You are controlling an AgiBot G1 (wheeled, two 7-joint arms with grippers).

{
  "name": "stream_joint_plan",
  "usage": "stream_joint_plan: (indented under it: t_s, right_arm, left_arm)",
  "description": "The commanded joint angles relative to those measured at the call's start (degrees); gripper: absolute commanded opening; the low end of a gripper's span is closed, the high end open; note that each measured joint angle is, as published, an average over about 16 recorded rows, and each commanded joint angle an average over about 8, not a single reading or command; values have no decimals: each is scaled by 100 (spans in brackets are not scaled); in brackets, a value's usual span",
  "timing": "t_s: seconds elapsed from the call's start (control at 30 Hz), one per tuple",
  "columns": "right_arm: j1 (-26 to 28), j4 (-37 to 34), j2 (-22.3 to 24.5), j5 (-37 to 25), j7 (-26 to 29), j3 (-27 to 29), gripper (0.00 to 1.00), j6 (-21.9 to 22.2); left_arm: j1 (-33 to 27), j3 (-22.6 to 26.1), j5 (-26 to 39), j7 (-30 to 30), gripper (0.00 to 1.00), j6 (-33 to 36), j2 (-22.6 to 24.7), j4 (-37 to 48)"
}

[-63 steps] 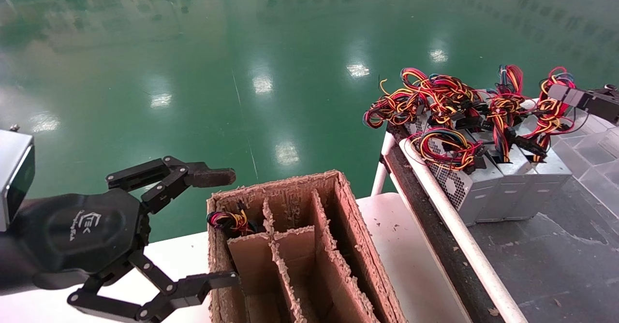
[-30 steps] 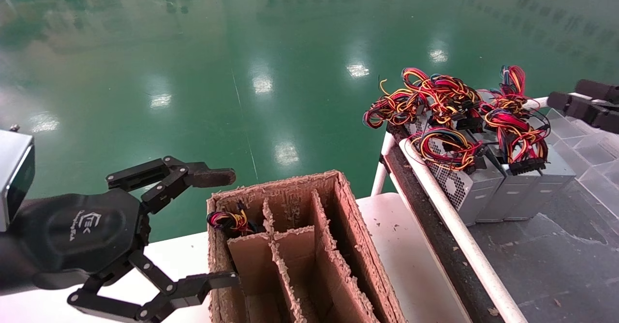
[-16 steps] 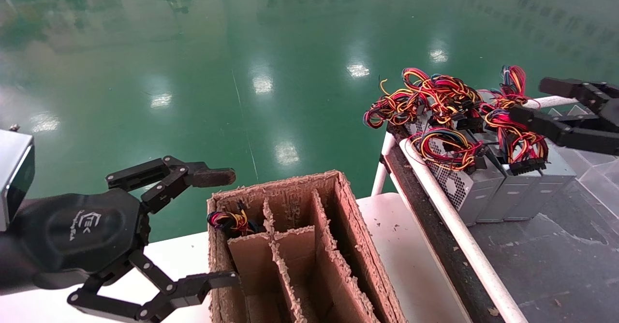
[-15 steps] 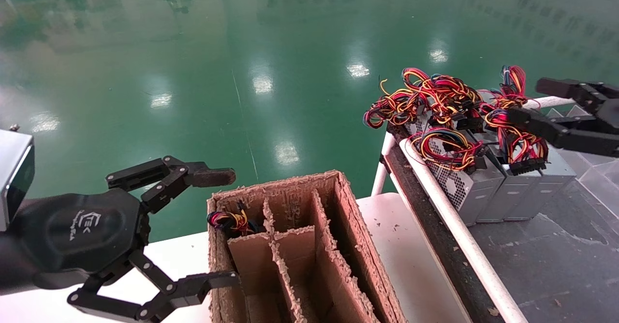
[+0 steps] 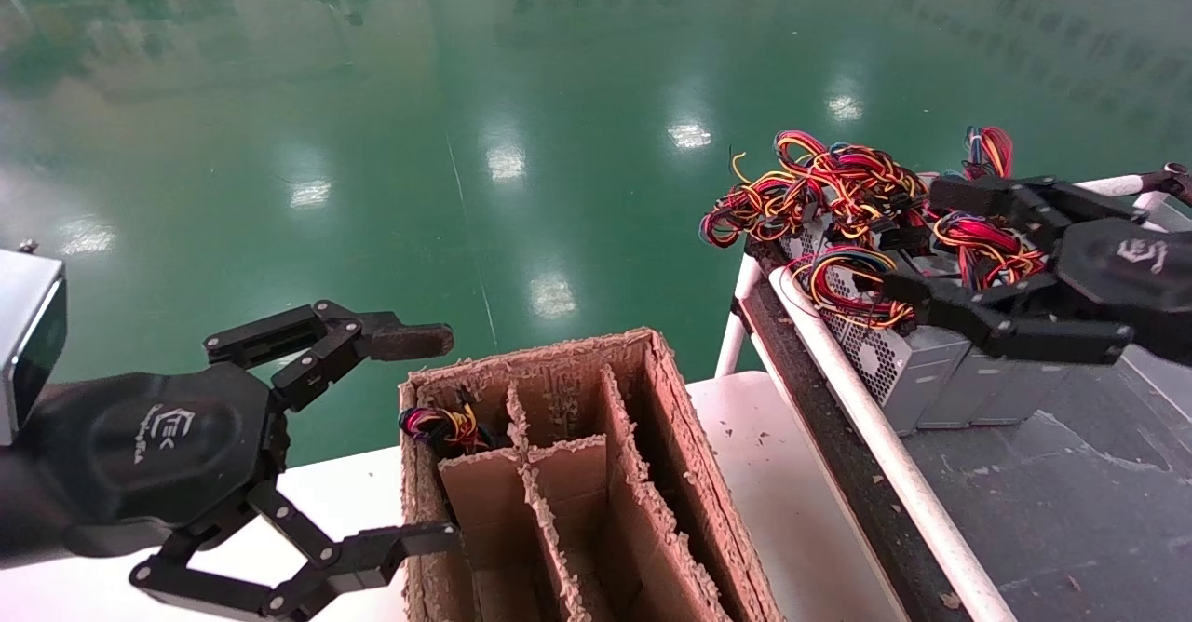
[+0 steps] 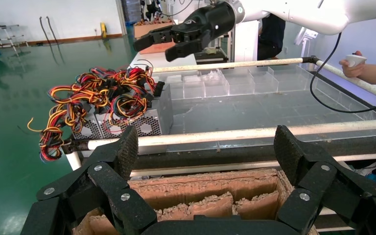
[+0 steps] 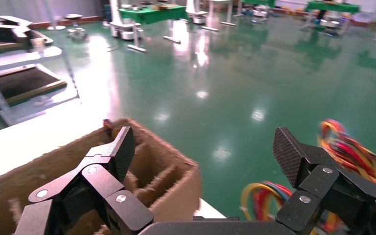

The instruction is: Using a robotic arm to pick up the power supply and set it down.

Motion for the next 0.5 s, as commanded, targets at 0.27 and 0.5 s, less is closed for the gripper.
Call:
stream_joint_plan:
  t_s: [0.27, 0.5]
  right_arm:
    - [-536, 1088, -11, 349, 135, 63, 100, 24]
    - [-862, 1748, -18, 560, 216, 102, 100, 38]
  left_arm:
    - [0, 0, 0, 0, 100, 0, 0, 0]
    - [0, 1, 0, 0, 100, 0, 0, 0]
